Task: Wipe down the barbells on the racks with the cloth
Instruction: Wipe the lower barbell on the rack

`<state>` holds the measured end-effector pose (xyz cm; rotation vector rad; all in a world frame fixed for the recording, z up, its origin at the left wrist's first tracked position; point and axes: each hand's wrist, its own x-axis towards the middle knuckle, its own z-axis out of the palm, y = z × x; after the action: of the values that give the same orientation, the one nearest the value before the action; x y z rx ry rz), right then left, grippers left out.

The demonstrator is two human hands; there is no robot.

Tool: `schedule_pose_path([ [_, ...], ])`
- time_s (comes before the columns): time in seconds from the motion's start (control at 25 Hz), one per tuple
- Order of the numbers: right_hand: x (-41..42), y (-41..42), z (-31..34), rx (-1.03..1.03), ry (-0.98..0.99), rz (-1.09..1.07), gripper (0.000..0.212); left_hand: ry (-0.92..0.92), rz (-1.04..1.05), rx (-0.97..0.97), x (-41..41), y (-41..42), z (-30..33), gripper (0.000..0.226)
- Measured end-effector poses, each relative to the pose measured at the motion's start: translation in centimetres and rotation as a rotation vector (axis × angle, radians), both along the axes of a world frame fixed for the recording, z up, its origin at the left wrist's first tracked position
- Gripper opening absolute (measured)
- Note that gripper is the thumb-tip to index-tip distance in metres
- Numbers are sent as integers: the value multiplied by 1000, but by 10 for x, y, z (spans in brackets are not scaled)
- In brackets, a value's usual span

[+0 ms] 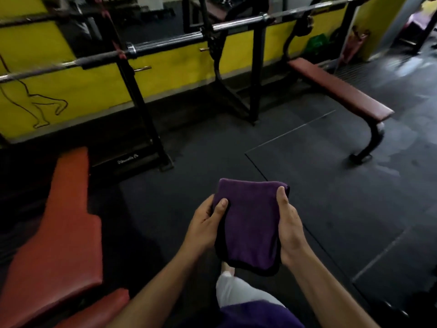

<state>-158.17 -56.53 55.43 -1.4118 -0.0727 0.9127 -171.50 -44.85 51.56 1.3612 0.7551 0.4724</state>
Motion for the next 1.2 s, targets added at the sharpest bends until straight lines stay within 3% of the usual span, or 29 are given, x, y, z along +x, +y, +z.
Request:
schedule_pose_path([
  [0.16,49,89,-5,-31,110,36,60,14,68,-15,47,84,20,22],
  [0.52,143,269,-8,-68,82,193,61,22,185,-5,102,237,25,20],
  [0.72,197,367,-6,-133,180,102,55,86,203,-23,128,350,1,28],
  [0.96,283,473,8,-52,166,121,59,119,213,32,193,476,13,24],
  [1.2,343,537,-10,-33,42,27,20,253,120,261,257,576,20,22],
])
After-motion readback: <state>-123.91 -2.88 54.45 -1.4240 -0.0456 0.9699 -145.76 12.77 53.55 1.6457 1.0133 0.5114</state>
